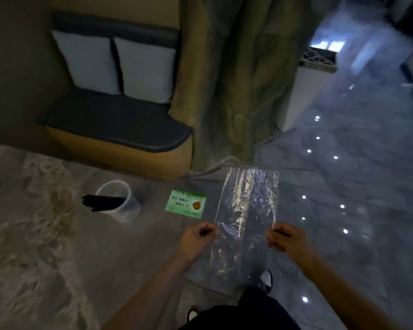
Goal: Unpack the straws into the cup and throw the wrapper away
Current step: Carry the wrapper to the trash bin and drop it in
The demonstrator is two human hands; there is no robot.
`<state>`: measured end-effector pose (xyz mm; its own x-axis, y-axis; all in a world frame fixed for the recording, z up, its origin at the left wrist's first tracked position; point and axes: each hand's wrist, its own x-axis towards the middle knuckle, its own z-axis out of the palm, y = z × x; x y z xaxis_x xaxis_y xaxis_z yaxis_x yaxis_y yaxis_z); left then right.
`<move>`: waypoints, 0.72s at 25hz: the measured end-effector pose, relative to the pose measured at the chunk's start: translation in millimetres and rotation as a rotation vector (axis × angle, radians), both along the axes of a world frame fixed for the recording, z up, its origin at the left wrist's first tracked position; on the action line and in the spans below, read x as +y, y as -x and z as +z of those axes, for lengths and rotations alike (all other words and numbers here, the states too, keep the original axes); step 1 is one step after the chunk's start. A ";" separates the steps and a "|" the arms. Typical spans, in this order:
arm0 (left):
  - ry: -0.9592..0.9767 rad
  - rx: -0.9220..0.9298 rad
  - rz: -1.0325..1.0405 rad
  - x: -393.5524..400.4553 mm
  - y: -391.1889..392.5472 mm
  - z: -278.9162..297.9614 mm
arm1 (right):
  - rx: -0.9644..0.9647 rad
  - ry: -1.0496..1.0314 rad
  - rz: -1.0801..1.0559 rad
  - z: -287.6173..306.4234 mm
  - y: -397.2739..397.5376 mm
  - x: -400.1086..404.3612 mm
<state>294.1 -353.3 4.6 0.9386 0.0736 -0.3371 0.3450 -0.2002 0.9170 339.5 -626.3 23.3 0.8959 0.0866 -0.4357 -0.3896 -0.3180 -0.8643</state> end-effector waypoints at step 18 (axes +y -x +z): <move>-0.139 0.031 -0.349 -259.8 -192.0 2.0 | 0.011 -0.035 -0.293 14.5 -109.8 -265.6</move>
<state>486.1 -613.0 6.6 0.9048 -0.2019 -0.3749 0.2611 -0.4324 0.8630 449.3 -891.9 37.8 0.8801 -0.1596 -0.4471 -0.4700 -0.1610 -0.8678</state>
